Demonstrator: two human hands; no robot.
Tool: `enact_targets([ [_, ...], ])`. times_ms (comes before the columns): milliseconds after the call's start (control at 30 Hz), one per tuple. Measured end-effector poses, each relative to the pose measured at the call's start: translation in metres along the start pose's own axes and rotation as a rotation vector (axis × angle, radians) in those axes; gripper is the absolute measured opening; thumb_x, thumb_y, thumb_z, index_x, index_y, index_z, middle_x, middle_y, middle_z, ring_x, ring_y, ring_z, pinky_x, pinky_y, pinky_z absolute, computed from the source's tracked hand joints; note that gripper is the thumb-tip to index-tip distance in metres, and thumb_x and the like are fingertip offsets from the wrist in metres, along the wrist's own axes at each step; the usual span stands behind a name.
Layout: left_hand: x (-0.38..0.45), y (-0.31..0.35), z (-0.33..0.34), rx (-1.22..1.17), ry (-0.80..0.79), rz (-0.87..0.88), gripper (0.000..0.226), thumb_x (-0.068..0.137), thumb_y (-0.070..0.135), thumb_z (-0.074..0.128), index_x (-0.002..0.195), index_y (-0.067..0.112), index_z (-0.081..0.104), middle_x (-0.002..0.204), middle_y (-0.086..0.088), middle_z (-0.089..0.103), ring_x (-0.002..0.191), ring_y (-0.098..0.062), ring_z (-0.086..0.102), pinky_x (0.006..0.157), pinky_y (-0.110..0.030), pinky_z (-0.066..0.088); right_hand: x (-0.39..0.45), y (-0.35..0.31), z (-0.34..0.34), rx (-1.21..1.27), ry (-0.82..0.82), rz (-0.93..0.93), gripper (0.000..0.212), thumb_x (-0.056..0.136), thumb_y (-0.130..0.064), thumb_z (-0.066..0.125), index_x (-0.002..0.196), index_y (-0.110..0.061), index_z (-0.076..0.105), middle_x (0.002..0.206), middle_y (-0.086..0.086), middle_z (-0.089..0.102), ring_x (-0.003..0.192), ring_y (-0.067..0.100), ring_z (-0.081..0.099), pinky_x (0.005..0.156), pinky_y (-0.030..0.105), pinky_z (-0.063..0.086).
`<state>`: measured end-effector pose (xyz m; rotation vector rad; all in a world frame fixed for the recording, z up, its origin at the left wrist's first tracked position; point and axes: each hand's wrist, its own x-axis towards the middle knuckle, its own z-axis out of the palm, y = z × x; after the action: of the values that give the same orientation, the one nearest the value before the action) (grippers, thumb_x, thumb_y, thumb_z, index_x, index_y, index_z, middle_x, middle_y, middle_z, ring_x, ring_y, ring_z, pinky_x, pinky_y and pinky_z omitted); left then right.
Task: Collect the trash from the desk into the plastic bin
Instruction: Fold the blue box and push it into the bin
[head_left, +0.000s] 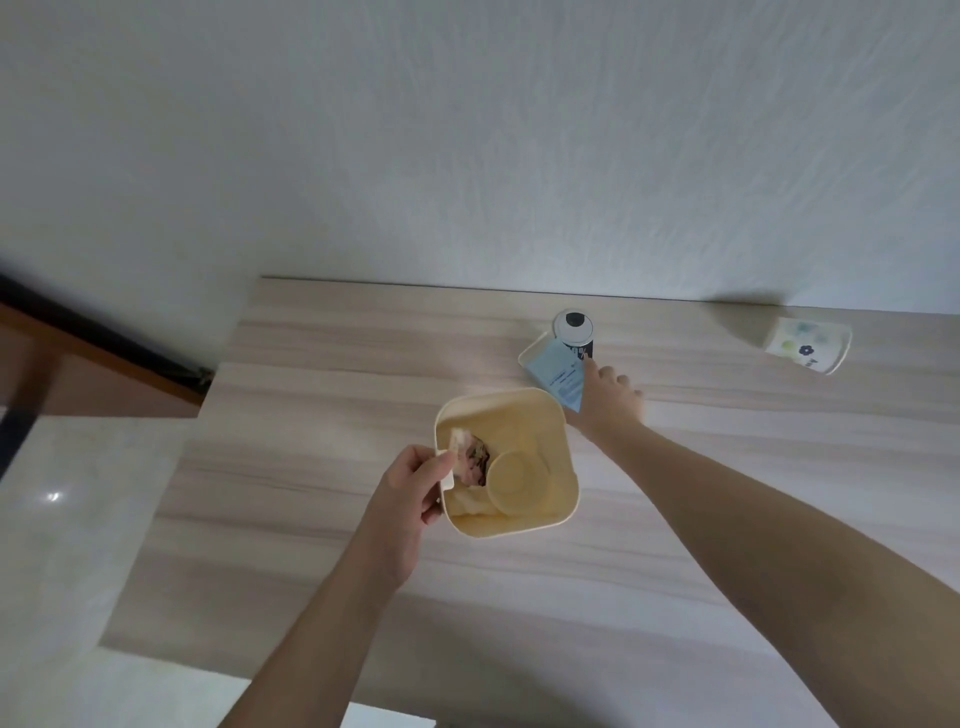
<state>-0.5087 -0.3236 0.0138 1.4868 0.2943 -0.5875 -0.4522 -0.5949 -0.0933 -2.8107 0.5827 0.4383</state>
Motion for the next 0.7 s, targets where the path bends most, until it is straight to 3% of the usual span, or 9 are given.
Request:
enact_targets([
  [167,-0.014,-0.006,-0.005,0.0,0.014,0.0,0.03,0.065,0.04,0.072,0.069,0.018,0.051,0.052,0.007,0.041,0.048,-0.009,0.034,0.046,-0.021,0.032,-0.014,0.007,-0.01,0.182,0.044,0.033,0.083,0.073,-0.048,0.067,0.139,-0.018,0.026,0.117,0.01,0.051,0.104,0.031,0.052,0.068,0.036,0.041],
  [333,-0.025,-0.01,-0.001,-0.014,0.032,0.001,0.033,0.063,0.04,0.073,0.072,0.017,0.051,0.052,0.007,0.04,0.048,-0.009,0.033,0.047,-0.023,0.03,-0.046,0.003,-0.047,0.618,0.274,0.077,0.091,0.075,-0.045,0.068,0.146,-0.03,0.014,0.134,0.011,0.044,0.114,0.034,0.051,0.077,0.041,0.045],
  [433,-0.027,-0.01,0.003,-0.053,0.027,0.011,0.028,0.067,0.033,0.071,0.071,0.017,0.048,0.052,0.008,0.037,0.048,-0.009,0.03,0.05,-0.026,0.025,-0.079,0.002,-0.076,0.86,0.383,-0.03,0.097,0.073,-0.047,0.072,0.148,-0.032,0.013,0.142,0.006,0.042,0.12,0.025,0.051,0.086,0.04,0.051],
  [500,-0.028,-0.012,0.004,-0.061,0.011,0.018,0.025,0.072,0.029,0.068,0.072,0.016,0.048,0.051,0.009,0.037,0.048,-0.008,0.03,0.049,-0.026,0.024,-0.106,0.002,-0.096,0.996,0.447,-0.074,0.094,0.071,-0.05,0.072,0.146,-0.035,0.016,0.133,-0.003,0.049,0.113,0.012,0.054,0.081,0.027,0.05],
  [567,-0.031,-0.011,0.001,-0.059,-0.02,0.038,0.024,0.073,0.029,0.066,0.073,0.015,0.047,0.051,0.01,0.037,0.048,-0.008,0.03,0.047,-0.024,0.026,-0.134,0.001,-0.114,1.053,0.518,-0.063,0.09,0.072,-0.054,0.071,0.145,-0.037,0.02,0.123,-0.012,0.052,0.109,0.001,0.052,0.079,0.012,0.04],
  [700,-0.039,-0.006,-0.008,-0.04,-0.052,0.058,0.023,0.076,0.027,0.068,0.076,0.013,0.05,0.052,0.008,0.039,0.047,-0.008,0.031,0.048,-0.025,0.026,-0.186,-0.014,-0.136,1.09,0.517,-0.131,0.083,0.071,-0.057,0.071,0.14,-0.045,0.026,0.123,-0.021,0.055,0.113,-0.006,0.051,0.085,0.019,0.04],
])
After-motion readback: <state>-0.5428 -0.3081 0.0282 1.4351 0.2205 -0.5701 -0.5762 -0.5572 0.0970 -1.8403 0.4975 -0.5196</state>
